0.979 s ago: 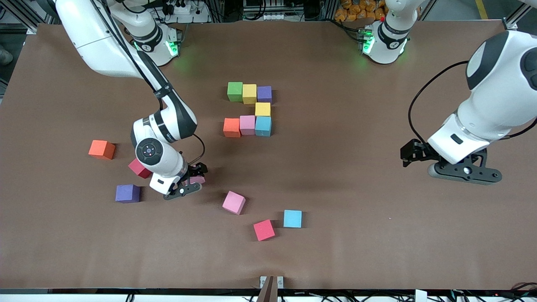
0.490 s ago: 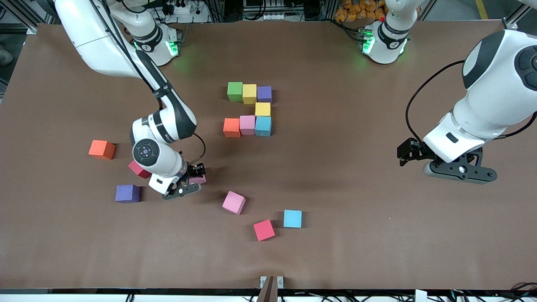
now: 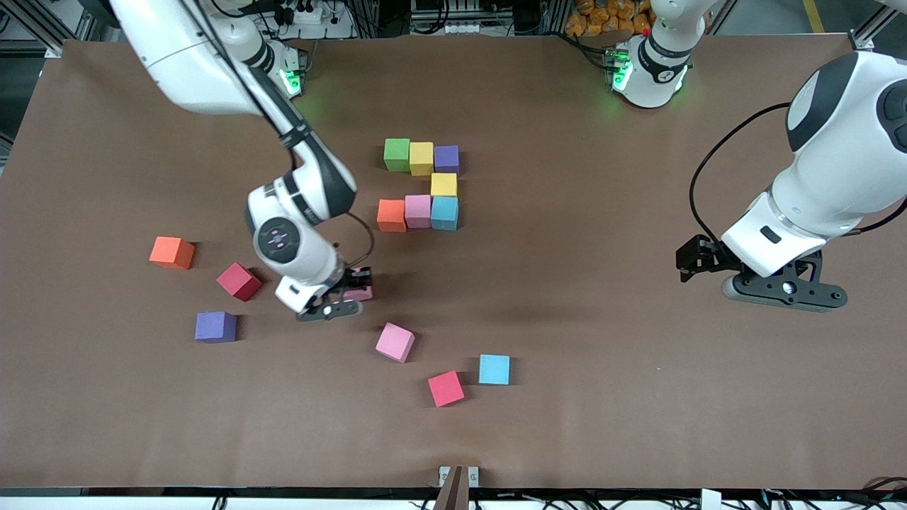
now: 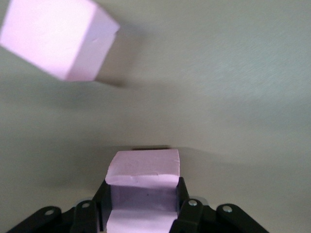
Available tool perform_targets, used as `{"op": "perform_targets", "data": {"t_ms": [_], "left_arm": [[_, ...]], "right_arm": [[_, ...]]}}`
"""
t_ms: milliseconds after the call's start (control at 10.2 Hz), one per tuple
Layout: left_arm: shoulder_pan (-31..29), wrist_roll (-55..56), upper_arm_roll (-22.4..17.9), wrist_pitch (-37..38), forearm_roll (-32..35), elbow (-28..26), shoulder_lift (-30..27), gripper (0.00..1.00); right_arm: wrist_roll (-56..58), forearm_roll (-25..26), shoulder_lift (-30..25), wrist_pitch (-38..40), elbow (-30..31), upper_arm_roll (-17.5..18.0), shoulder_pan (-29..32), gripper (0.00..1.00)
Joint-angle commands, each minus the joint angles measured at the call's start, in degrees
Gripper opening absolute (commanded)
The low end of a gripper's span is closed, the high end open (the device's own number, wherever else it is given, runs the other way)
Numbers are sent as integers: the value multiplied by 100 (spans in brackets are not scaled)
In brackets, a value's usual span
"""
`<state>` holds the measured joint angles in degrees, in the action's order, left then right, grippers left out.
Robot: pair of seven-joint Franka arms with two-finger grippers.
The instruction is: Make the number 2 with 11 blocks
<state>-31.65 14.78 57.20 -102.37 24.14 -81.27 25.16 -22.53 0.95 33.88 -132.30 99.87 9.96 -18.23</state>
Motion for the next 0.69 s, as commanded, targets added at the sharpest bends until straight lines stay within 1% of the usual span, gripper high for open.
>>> {"op": "perform_targets", "data": {"t_ms": [0, 98, 196, 294, 392, 490, 587], "left_arm": [[-16, -124, -24, 95, 126, -3, -126, 100], [-7, -237, -86, 95, 118, -3, -134, 100], [175, -552, -504, 86, 4, -21, -421, 100], [969, -746, -1404, 86, -197, -21, -616, 100], [1804, -757, -2510, 86, -695, -21, -800, 100], [2586, -757, -3443, 86, -1083, -21, -959, 100], [3395, -792, -4270, 86, -1191, -56, -1082, 100]], "right_arm": [[-855, -42, -205, 73, 172, -3, -363, 0], [-1024, -33, -354, 73, 365, -3, -461, 0], [-1034, 2, -538, 56, 680, -3, -471, 0], [-1034, 19, -679, 29, 927, -3, -514, 0], [-1043, 20, -724, 12, 1008, -3, -550, 0], [-1234, 28, -742, -32, 1095, -3, -602, 0], [-1367, 37, -742, -33, 1105, -3, -664, 0]]}}
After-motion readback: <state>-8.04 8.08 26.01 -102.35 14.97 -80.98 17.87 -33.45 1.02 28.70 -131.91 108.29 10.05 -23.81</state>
